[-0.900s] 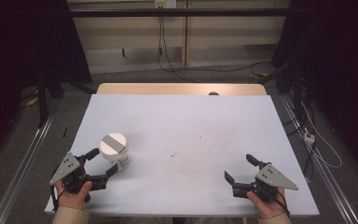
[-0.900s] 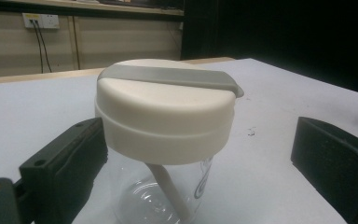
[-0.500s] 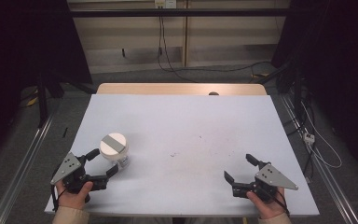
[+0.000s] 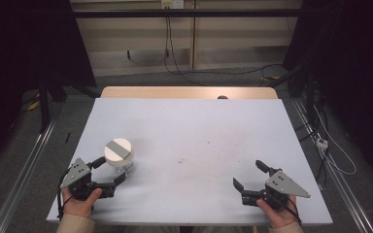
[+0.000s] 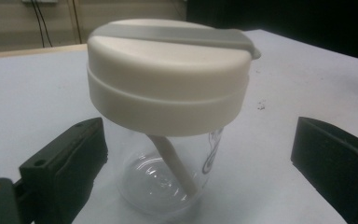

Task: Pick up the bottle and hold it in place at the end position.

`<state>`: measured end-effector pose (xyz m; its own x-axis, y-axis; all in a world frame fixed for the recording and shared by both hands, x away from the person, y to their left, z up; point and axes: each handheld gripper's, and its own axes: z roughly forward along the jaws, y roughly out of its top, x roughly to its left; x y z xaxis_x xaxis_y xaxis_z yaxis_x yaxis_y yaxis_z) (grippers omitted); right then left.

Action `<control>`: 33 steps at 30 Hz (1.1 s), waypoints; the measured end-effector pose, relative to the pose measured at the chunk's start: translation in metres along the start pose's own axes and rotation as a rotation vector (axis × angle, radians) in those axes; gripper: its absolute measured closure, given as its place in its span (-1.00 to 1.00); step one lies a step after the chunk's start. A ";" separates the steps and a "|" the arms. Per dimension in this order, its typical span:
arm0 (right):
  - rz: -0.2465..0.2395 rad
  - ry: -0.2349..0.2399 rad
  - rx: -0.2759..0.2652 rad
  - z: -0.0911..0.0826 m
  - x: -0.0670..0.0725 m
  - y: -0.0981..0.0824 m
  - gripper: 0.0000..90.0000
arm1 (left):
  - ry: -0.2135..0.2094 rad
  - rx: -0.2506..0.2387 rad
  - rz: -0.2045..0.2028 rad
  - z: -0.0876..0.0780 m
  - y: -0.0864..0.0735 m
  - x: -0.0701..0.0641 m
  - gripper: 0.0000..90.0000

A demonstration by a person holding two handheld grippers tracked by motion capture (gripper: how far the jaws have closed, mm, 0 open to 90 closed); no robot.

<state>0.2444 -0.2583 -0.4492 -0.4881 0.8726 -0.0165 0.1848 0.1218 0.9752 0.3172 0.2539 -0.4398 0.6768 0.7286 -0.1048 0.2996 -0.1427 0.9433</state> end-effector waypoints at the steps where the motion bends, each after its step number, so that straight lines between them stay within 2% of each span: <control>1: 0.000 -0.001 0.001 0.000 0.000 0.000 -0.93 | 0.004 0.009 -0.005 0.003 0.000 0.001 -0.94; 6: -0.002 -0.002 -0.004 -0.001 0.000 0.000 -0.93 | 0.030 0.054 -0.025 0.020 0.003 0.003 -0.92; 8: -0.003 -0.003 -0.004 -0.001 0.000 0.000 -0.93 | 0.042 0.075 -0.020 0.026 0.004 0.004 -0.93; 12: 0.004 -0.005 -0.002 -0.001 -0.001 0.000 -0.93 | 0.058 0.095 -0.034 0.038 0.004 0.006 -0.90; 17: 0.006 -0.008 -0.004 -0.002 -0.001 0.000 -0.93 | 0.068 0.099 -0.026 0.042 0.005 0.006 -0.87; 20: 0.008 -0.009 -0.005 -0.001 -0.001 0.000 -0.93 | 0.071 0.077 -0.033 0.043 0.006 0.007 -0.82; 21: 0.008 -0.007 -0.005 -0.001 -0.001 0.000 -0.93 | 0.072 0.078 -0.026 0.043 0.006 0.008 -0.74; 26: 0.000 -0.003 -0.004 0.000 -0.001 0.000 -0.92 | 0.088 0.064 0.003 0.045 0.006 0.008 -0.64; 29: 0.003 -0.006 -0.006 -0.001 -0.001 0.001 -0.92 | 0.084 0.057 0.019 0.046 0.006 0.009 -0.63; 33: 0.005 -0.005 -0.006 -0.001 -0.001 0.001 -0.92 | 0.089 0.054 0.009 0.046 0.007 0.009 -0.62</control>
<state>0.2442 -0.2595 -0.4481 -0.4831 0.8755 -0.0131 0.1819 0.1150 0.9766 0.3561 0.2286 -0.4486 0.6177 0.7836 -0.0656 0.3309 -0.1834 0.9257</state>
